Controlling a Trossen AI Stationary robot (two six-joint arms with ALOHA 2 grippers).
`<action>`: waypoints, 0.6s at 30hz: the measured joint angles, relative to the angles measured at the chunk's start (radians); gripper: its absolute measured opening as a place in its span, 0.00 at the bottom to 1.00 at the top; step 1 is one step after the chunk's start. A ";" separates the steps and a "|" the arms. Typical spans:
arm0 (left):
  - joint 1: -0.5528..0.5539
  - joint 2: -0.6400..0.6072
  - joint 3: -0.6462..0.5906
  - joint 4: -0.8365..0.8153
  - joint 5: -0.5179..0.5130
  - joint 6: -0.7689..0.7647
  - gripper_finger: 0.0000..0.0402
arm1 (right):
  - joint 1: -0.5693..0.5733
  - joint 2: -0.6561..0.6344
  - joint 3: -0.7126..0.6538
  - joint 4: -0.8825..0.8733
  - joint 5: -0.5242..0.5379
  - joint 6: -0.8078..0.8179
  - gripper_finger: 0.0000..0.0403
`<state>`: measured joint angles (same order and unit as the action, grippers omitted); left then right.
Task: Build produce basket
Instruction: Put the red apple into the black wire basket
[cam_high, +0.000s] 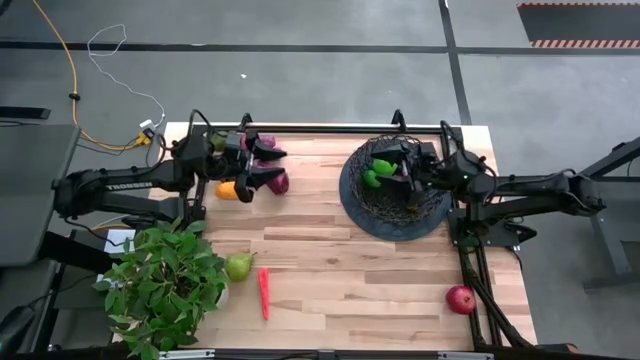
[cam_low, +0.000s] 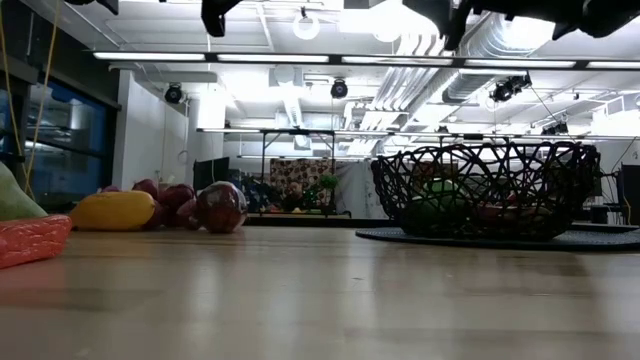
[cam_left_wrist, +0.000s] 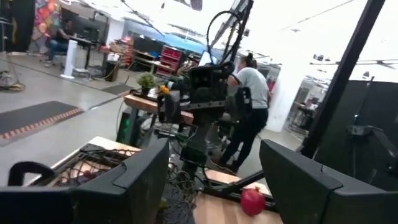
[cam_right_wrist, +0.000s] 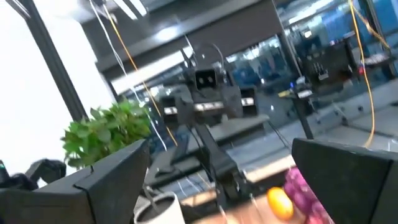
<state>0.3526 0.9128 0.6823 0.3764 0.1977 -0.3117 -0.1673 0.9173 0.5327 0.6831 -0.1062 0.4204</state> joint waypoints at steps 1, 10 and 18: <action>0.005 -0.009 0.000 -0.011 0.000 0.000 0.60 | 0.000 0.000 0.000 0.011 0.000 -0.003 0.94; 0.006 -0.044 0.000 -0.029 0.001 0.001 0.60 | 0.000 0.000 0.000 0.023 0.000 0.008 0.94; 0.006 -0.044 0.000 -0.060 0.001 0.000 0.60 | 0.000 0.000 0.000 0.017 0.000 -0.025 0.94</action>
<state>0.3588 0.8692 0.6823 0.3164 0.1986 -0.3115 -0.1673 0.9176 0.5323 0.6998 -0.1059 0.3950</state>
